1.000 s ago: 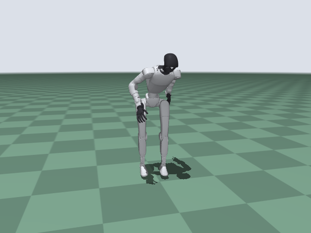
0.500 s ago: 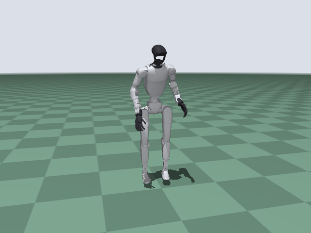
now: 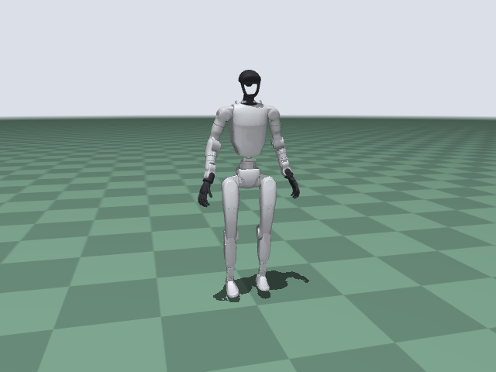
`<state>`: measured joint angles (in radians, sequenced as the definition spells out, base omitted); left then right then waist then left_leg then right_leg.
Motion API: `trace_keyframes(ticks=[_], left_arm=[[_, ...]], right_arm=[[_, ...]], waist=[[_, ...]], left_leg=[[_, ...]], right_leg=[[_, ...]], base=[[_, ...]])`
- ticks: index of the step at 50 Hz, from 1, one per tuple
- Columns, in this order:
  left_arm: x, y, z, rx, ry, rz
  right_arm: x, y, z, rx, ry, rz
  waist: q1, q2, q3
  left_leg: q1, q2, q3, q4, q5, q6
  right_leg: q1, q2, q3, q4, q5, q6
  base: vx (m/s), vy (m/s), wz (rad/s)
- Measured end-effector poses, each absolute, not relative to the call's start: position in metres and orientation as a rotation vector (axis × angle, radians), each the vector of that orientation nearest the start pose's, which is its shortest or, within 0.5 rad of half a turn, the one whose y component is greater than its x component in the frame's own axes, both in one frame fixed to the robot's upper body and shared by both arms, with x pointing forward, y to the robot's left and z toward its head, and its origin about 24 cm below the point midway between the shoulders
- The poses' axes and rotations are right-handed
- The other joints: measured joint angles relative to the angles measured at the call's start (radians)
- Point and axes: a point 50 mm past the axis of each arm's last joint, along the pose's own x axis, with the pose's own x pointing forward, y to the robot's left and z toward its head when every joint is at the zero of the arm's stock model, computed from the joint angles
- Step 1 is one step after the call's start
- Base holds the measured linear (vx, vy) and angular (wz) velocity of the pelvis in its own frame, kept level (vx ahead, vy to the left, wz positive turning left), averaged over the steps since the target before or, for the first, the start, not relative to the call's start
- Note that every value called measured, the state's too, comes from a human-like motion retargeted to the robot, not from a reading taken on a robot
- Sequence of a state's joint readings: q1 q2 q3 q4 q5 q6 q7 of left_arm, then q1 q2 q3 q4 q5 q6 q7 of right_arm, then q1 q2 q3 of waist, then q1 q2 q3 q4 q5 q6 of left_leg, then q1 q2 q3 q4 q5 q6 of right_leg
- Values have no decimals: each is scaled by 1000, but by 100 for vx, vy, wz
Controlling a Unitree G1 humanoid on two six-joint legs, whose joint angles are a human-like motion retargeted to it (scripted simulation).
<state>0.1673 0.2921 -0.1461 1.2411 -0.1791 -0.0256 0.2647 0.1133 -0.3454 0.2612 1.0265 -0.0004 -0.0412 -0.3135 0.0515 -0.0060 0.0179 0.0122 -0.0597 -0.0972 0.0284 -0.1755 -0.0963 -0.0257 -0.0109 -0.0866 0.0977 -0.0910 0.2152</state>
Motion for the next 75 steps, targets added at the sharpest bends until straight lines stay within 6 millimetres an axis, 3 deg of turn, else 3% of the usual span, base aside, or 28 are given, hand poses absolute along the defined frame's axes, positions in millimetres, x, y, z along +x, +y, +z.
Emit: trace_keyframes(ticks=[4,8,17,24,29,33,35,38,46,50,53,57,60,64,68,72,75], left_arm=[[7,269,-159,298,1352,489],[18,262,-161,273,1329,471],[91,223,-161,308,1152,273],[151,193,-135,262,850,94],[168,189,-118,221,726,55],[168,208,-106,291,667,34],[168,224,-93,341,605,41],[165,258,-60,560,502,-70],[171,327,58,1033,201,-89],[177,340,119,1221,39,-47],[182,341,159,1310,-79,-12],[188,336,202,1402,-216,24],[191,330,224,1449,-303,59],[192,322,239,1441,-400,92],[192,313,237,1377,-459,91],[194,305,215,1217,-440,61],[208,302,179,986,-349,44]], right_arm=[[84,-254,-148,-593,1070,-182],[84,-244,-151,-601,1072,-118],[107,-226,-145,-667,953,61],[124,-224,-136,-627,883,54],[127,-226,-133,-576,868,6],[131,-236,-121,-569,806,-13],[138,-246,-106,-621,722,-6],[150,-269,-68,-768,569,80],[170,-335,73,-1208,180,28],[172,-349,142,-1444,26,-39],[167,-351,182,-1548,-70,-104],[157,-348,221,-1591,-187,-206],[153,-343,238,-1598,-276,-272],[155,-333,244,-1600,-367,-298],[160,-323,233,-1563,-394,-257],[163,-320,204,-1429,-335,-218],[169,-323,165,-1253,-224,-220]], waist=[[8,-6,-28],[18,-14,-47],[44,-22,-50],[53,-8,-59],[51,3,-59],[29,11,-54],[16,14,-46],[2,19,-31],[10,22,-24],[9,20,-26],[14,16,-28],[22,10,-32],[22,9,-32],[17,7,-32],[8,3,-32],[1,0,-25],[2,0,-12]], left_leg=[[8,5,7,-9,-3,-7],[18,4,5,-20,-1,-3],[40,-9,-4,-17,1,17],[40,-14,6,-10,0,19],[41,-15,13,-8,-4,20],[40,-15,14,-8,-7,16],[40,-15,16,-8,-9,13],[39,-11,21,-6,-14,5],[38,12,48,-5,-20,-21],[39,14,45,-7,-17,-29],[37,17,40,-8,-16,-33],[31,18,32,-7,-16,-36],[30,18,25,-7,-15,-36],[28,14,18,-8,-16,-32],[19,8,13,-9,-17,-26],[3,2,9,-8,-20,-17],[-11,-6,8,-5,-24,-4]], right_leg=[[0,3,3,3,-4,-4],[5,2,-1,2,-2,-3],[32,-9,-7,1,0,0],[46,-12,2,-27,19,14],[56,-12,9,-48,26,23],[58,-12,9,-54,28,34],[58,-11,10,-55,28,39],[56,-8,13,-54,28,46],[45,17,32,-52,38,47],[54,19,29,-66,46,47],[53,22,23,-68,47,47],[50,25,15,-68,46,47],[53,24,8,-70,45,47],[48,19,4,-62,36,47],[34,12,2,-49,24,47],[13,5,3,-34,9,47],[-9,-4,6,-16,-4,47]], base=[[0,0,0],[0,0,0],[0,0,0],[0,0,0],[0,0,0],[0,0,0],[0,0,0],[0,0,0],[1,-3,-9],[0,0,0],[0,0,0],[1,-1,10],[0,0,7],[0,0,0],[0,0,0],[0,0,0],[0,0,0]])
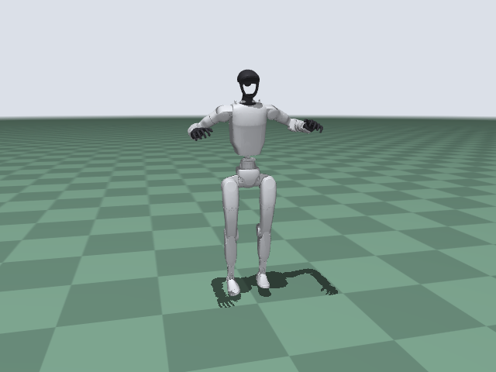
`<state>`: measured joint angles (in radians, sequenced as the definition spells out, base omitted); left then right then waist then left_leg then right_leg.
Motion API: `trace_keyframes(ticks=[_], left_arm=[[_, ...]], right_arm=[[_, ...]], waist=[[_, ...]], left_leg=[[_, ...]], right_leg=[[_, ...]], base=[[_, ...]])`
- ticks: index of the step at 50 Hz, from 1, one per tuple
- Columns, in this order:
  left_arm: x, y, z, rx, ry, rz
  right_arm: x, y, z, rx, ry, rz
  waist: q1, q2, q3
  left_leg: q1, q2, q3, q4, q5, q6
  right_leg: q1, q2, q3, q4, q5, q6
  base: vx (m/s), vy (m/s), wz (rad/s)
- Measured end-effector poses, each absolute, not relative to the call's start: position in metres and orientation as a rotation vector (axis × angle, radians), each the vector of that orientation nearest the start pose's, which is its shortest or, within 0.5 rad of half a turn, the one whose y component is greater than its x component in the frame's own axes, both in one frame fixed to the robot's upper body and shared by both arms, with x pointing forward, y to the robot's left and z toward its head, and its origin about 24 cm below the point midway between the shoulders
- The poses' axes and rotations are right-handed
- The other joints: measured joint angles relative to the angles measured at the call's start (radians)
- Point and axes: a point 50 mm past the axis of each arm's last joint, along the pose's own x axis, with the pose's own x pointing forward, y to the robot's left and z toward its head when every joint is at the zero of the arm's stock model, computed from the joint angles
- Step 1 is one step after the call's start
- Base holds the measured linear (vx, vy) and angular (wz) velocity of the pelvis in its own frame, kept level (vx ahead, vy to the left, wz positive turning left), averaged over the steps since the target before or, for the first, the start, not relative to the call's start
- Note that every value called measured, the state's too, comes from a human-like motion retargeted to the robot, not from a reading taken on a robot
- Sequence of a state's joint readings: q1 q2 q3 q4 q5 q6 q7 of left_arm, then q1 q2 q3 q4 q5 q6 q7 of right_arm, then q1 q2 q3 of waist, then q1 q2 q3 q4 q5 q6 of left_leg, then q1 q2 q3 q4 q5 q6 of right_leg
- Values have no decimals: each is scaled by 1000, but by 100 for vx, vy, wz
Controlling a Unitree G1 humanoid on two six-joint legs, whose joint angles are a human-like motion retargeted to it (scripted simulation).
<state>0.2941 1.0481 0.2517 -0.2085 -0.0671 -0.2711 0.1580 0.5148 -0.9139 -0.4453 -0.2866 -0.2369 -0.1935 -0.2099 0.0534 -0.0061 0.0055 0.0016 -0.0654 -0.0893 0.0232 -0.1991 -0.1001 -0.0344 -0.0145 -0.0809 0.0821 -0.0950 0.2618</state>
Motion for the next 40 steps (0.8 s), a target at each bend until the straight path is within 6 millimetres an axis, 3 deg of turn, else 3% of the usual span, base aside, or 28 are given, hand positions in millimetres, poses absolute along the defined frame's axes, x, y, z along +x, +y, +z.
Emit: trace_keyframes(ticks=[3,6,9,11,15,20,23,25,29,31,33,35,37,40], left_arm=[[226,296,126,777,-191,51],[241,279,69,657,-28,78],[255,244,28,553,66,84],[266,211,14,475,79,42],[287,135,20,390,3,-165],[310,53,67,451,-217,-404],[312,25,86,492,-311,-525],[315,17,91,555,-333,-594],[330,31,72,736,-208,-638],[337,52,53,773,-84,-568],[337,79,28,747,47,-424],[323,111,-1,666,168,-235],[297,142,-23,523,241,-27],[248,194,-29,349,245,193]], right_arm=[[173,-323,108,-1089,-47,-209],[174,-310,41,-958,167,-149],[167,-285,-23,-879,372,-48],[154,-267,-58,-859,492,25],[115,-241,-104,-818,692,119],[80,-231,-129,-659,910,0],[67,-227,-133,-551,965,14],[63,-229,-132,-516,981,63],[64,-239,-124,-511,992,159],[70,-248,-119,-534,983,182],[85,-259,-111,-586,944,186],[108,-271,-98,-665,854,143],[146,-283,-73,-767,682,28],[207,-288,-7,-809,323,-171]], waist=[[-1,0,18],[-17,-7,38],[-43,-16,71],[-58,-20,105],[-87,-17,200],[-154,-4,321],[-221,-14,376],[-268,-24,397],[-339,-33,385],[-369,-26,355],[-402,-4,310],[-419,35,277],[-398,71,270],[-292,61,258]], left_leg=[[-11,-6,5,-3,-7,14],[-27,-6,16,-11,-20,22],[-52,-9,21,-16,-29,27],[-76,-12,19,-17,-29,33],[-131,-20,22,-21,-19,47],[-227,-16,77,-73,12,45],[-269,-8,111,-94,36,21],[-295,-5,126,-101,59,3],[-352,-6,156,-38,18,19],[-411,-11,174,93,-50,66],[-542,-4,189,401,-158,126],[-690,34,184,801,-258,169],[-783,77,163,1105,-329,176],[-855,108,178,1303,-373,198]], right_leg=[[-24,-9,5,20,-13,-4],[-55,-12,10,37,-27,-13],[-93,-15,16,54,-40,-18],[-122,-16,20,64,-44,-21],[-188,-23,28,74,-26,-24],[-325,-24,57,71,22,-28],[-390,-12,86,83,16,-49],[-428,-4,104,98,6,-63],[-501,5,139,176,-42,-69],[-537,3,157,252,-85,-77],[-583,3,164,384,-156,-98],[-601,24,145,553,-249,-131],[-544,48,125,669,-330,-147],[-347,26,157,652,-379,-115]], base=[[0,0,0],[0,0,0],[0,0,0],[0,0,0],[-4,0,0],[-4,3,-20],[10,3,-46],[21,4,-60],[36,4,-59],[51,3,-41],[62,3,-22],[74,4,-32],[89,8,-54],[104,15,-64]])
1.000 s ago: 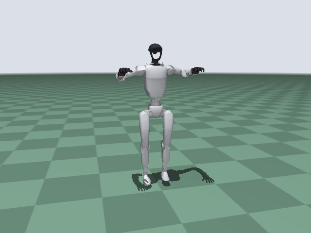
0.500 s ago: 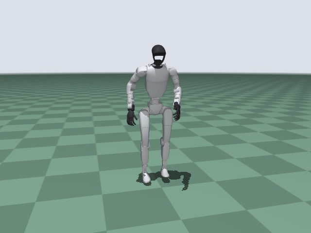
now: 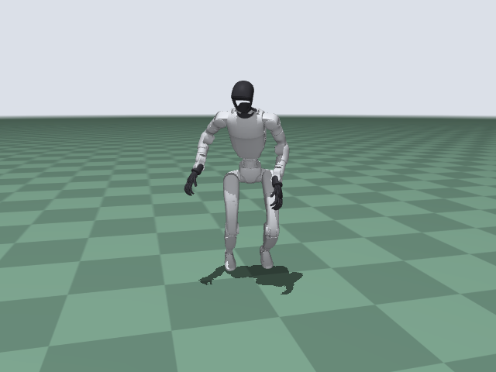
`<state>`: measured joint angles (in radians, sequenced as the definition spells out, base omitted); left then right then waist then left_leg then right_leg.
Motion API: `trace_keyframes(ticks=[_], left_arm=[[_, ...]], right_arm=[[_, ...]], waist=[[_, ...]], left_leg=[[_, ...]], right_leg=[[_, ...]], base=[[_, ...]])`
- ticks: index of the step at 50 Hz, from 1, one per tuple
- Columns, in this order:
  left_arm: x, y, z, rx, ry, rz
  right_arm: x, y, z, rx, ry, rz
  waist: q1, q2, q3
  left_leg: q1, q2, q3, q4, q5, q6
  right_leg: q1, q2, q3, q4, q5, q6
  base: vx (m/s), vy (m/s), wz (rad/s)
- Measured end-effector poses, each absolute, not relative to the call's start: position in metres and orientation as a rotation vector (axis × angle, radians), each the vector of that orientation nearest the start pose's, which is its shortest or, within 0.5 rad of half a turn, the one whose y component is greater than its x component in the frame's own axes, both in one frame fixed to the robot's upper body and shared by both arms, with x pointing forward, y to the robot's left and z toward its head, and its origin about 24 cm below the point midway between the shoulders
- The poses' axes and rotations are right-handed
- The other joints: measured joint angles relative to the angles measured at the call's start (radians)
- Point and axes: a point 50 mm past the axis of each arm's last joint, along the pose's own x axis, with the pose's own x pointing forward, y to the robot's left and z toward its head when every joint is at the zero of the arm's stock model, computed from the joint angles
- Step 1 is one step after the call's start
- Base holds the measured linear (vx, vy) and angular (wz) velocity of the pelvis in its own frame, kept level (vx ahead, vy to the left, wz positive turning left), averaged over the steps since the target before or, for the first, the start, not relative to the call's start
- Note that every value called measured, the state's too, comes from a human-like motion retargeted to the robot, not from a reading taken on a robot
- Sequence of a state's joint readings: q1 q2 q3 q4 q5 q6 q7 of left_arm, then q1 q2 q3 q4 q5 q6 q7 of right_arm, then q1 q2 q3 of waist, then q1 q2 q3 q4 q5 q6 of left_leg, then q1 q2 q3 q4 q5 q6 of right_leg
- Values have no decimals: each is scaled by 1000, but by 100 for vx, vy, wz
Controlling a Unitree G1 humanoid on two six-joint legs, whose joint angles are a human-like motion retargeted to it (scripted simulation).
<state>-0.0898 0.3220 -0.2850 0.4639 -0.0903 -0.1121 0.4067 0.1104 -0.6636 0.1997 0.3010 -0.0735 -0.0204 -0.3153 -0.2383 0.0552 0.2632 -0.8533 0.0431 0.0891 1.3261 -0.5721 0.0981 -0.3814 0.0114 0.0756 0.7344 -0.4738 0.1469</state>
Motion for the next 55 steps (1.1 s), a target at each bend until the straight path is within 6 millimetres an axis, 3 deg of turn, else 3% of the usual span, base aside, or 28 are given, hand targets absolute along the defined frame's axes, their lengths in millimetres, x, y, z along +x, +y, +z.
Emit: trace_keyframes(ticks=[3,5,7,8,10,13,15,17,18,20,21,22,23,25,27,30,32,36,40,45,47,50,55], left_arm=[[197,245,-7,323,203,239],[165,274,7,348,228,239],[132,302,19,421,295,251],[115,315,26,468,327,267],[89,338,43,586,376,279],[47,366,52,706,517,354],[22,377,45,775,643,369],[0,385,28,829,788,371],[-9,388,17,843,860,375],[-21,391,-11,826,992,427],[-20,391,-31,787,1060,473],[-17,388,-51,741,1127,510],[-9,382,-71,684,1187,537],[21,362,-104,603,1252,543],[67,335,-115,598,1158,487],[144,291,-99,675,833,332],[181,269,-77,754,622,246],[219,234,-42,677,365,149],[230,210,-20,436,275,33],[233,200,-13,450,219,-31],[234,201,-21,447,245,-53],[226,209,-43,436,359,-44],[193,217,-99,467,671,-27]], right_arm=[[240,-275,82,-715,-46,-210],[248,-262,138,-706,-250,-146],[252,-247,183,-803,-424,-73],[251,-238,200,-812,-519,-71],[245,-226,232,-826,-705,-80],[230,-224,238,-721,-774,-106],[218,-232,225,-644,-713,-109],[210,-240,203,-590,-603,-105],[208,-243,191,-571,-543,-106],[208,-246,157,-522,-407,-145],[212,-246,137,-514,-329,-175],[215,-245,118,-506,-250,-199],[218,-242,98,-499,-169,-217],[221,-232,62,-492,-30,-221],[221,-220,42,-501,31,-198],[225,-205,30,-498,46,-154],[225,-199,23,-445,67,-156],[221,-200,9,-421,130,-187],[217,-211,-4,-507,202,-172],[205,-219,-33,-513,339,-186],[206,-216,-51,-492,386,-127],[198,-214,-89,-486,591,-99],[154,-224,-138,-596,956,-66]], waist=[[200,-82,-84],[325,-150,-150],[423,-177,-195],[468,-170,-202],[560,-126,-166],[611,-1,-129],[623,46,-129],[622,56,-130],[622,49,-127],[617,7,-104],[591,-46,-76],[556,-100,-44],[506,-156,-5],[427,-196,66],[398,-173,110],[392,-160,110],[385,-165,74],[337,-137,30],[322,-99,-9],[340,-76,-66],[349,-81,-79],[357,-89,-110],[383,-87,-151]], left_leg=[[-35,12,96,-137,52,38],[-7,13,187,-382,159,43],[90,17,254,-725,322,-1],[164,27,273,-913,411,-42],[318,72,295,-1215,537,-133],[469,195,236,-1388,497,-238],[506,249,179,-1412,403,-265],[522,270,134,-1413,386,-260],[527,274,124,-1413,443,-255],[523,250,112,-1399,675,-209],[487,184,96,-1346,756,-136],[436,111,81,-1253,788,-71],[355,23,66,-1079,723,-24],[208,-67,39,-689,510,-31],[190,-84,14,-523,394,-78],[217,-97,-3,-496,331,-74],[258,-121,-16,-590,356,-69],[443,-165,-99,-852,449,-102],[650,-159,-165,-1083,502,-132],[796,-141,-197,-1217,507,-135],[834,-137,-200,-1225,481,-135],[862,-133,-194,-1223,456,-134],[879,-135,-195,-1191,410,-143]], right_leg=[[207,-105,90,-221,161,56],[313,-196,137,-396,417,90],[387,-245,133,-508,699,115],[419,-249,108,-525,792,115],[466,-251,19,-431,807,115],[537,-208,-116,-173,658,-32],[499,-177,-121,96,540,-99],[403,-151,-99,396,411,-136],[343,-147,-95,549,345,-158],[212,-175,-104,825,226,-245],[138,-226,-111,928,169,-283],[68,-280,-115,1017,111,-313],[5,-338,-114,1077,54,-327],[-83,-364,-131,1123,-48,-329],[-158,-286,-141,1035,-78,-307],[-289,-125,-74,753,-30,-233],[-319,-60,-21,475,62,-167],[-138,-39,-12,-64,299,-91],[76,-45,-60,-316,420,-54],[254,-41,-94,-510,461,28],[311,-33,-93,-559,463,49],[358,-27,-83,-602,459,69],[405,-29,-77,-636,449,87]], base=[[121,25,-82],[131,36,-83],[137,41,-100],[139,48,-133],[139,62,-150],[134,71,-68],[122,69,2],[114,63,11],[106,57,10],[95,48,42],[79,39,135],[68,34,230],[64,31,264],[62,26,245],[58,16,132],[44,8,36],[34,3,30],[39,-2,76],[43,-5,44],[36,-7,17],[30,-9,1],[24,-7,-12],[20,-2,-6]])
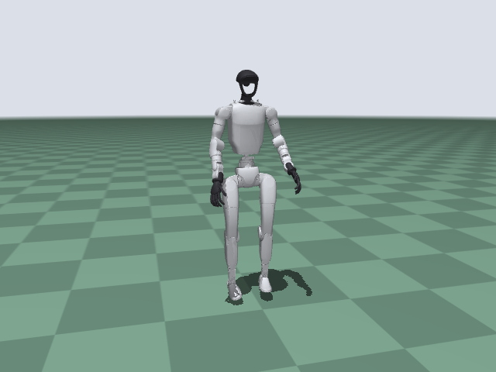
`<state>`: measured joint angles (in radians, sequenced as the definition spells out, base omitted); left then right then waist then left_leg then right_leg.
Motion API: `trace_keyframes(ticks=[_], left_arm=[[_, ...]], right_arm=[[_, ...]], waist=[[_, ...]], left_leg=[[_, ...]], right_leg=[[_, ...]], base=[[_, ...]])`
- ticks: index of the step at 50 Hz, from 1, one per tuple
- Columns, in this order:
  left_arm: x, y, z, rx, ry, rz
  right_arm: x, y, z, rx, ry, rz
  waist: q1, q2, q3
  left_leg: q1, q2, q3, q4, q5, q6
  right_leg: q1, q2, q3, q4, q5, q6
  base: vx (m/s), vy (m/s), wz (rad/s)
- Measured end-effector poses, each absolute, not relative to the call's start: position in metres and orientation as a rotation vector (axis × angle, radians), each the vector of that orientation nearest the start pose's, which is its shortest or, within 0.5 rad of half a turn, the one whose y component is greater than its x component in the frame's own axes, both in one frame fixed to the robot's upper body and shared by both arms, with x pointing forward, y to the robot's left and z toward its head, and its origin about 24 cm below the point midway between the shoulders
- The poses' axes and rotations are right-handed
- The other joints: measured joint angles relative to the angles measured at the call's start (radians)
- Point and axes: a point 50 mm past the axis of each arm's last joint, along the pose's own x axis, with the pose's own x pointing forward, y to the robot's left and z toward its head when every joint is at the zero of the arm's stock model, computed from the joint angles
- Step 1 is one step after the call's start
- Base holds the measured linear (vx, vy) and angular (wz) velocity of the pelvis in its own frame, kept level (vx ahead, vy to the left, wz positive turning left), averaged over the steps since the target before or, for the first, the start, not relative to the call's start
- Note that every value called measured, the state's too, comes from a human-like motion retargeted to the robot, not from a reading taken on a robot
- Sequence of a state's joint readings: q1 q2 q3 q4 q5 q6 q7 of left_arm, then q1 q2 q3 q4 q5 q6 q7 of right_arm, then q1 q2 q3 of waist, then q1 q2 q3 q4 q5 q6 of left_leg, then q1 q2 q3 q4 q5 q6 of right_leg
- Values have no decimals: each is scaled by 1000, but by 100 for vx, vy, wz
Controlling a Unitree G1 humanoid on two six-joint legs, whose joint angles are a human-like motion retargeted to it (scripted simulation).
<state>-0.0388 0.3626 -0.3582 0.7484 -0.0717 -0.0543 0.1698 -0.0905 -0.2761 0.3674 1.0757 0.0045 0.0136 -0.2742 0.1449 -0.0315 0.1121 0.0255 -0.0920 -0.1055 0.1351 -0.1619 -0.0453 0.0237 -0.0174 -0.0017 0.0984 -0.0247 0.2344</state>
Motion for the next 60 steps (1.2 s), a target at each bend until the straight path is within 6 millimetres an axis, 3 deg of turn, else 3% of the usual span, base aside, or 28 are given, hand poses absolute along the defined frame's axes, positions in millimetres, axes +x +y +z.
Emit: trace_keyframes(ticks=[4,7,13,20,27,37,42,45,47,53,60], left_arm=[[149,218,-139,478,953,5],[111,221,-157,428,1127,68],[57,227,-167,229,1261,286],[29,221,-171,17,1307,504],[48,214,-171,106,1276,408],[123,201,-155,421,1052,16],[153,188,-145,424,952,-22],[167,183,-139,404,906,-11],[172,178,-137,379,883,-12],[176,170,-135,375,854,-66],[157,173,-143,389,911,-87]], right_arm=[[118,-233,-153,-693,1119,-25],[105,-234,-156,-694,1148,2],[104,-228,-154,-577,1084,-20],[105,-223,-153,-527,1061,-63],[98,-220,-157,-497,1095,-95],[97,-216,-160,-517,1124,-36],[107,-218,-156,-572,1087,-9],[116,-217,-154,-569,1059,-2],[120,-217,-152,-570,1034,-13],[131,-210,-149,-532,1003,-11],[130,-208,-149,-518,999,-37]], waist=[[2,20,-24],[-23,27,-37],[-31,29,-38],[-38,41,-45],[-56,45,-46],[-59,38,-54],[-69,43,-61],[-68,40,-65],[-79,45,-64],[-84,45,-68],[-89,51,-59]], left_leg=[[21,4,-16,-5,-17,5],[39,6,-33,-26,-14,6],[75,14,-1,-55,-22,-14],[95,24,29,-68,-33,-20],[107,24,18,-74,-39,-22],[108,17,-1,-77,-41,-20],[107,16,-8,-77,-38,-21],[103,14,-2,-76,-41,-15],[107,16,-7,-76,-40,-21],[101,16,1,-72,-45,-17],[105,19,1,-70,-47,-21]], right_leg=[[45,5,-16,-45,3,16],[68,7,-34,-66,3,21],[68,11,-14,-39,-19,17],[77,21,19,-50,-23,-8],[73,19,0,-17,-41,3],[69,11,-20,3,-55,15],[87,12,-15,-35,-43,-5],[62,9,-12,4,-55,14],[87,12,-12,-35,-46,-9],[60,12,-7,7,-58,6],[79,16,-5,-22,-53,-13]], base=[[17,3,19],[13,3,28],[10,2,-25],[4,2,-22],[0,0,3],[0,0,0],[0,0,0],[0,0,0],[0,0,0],[0,0,0],[0,0,0]])
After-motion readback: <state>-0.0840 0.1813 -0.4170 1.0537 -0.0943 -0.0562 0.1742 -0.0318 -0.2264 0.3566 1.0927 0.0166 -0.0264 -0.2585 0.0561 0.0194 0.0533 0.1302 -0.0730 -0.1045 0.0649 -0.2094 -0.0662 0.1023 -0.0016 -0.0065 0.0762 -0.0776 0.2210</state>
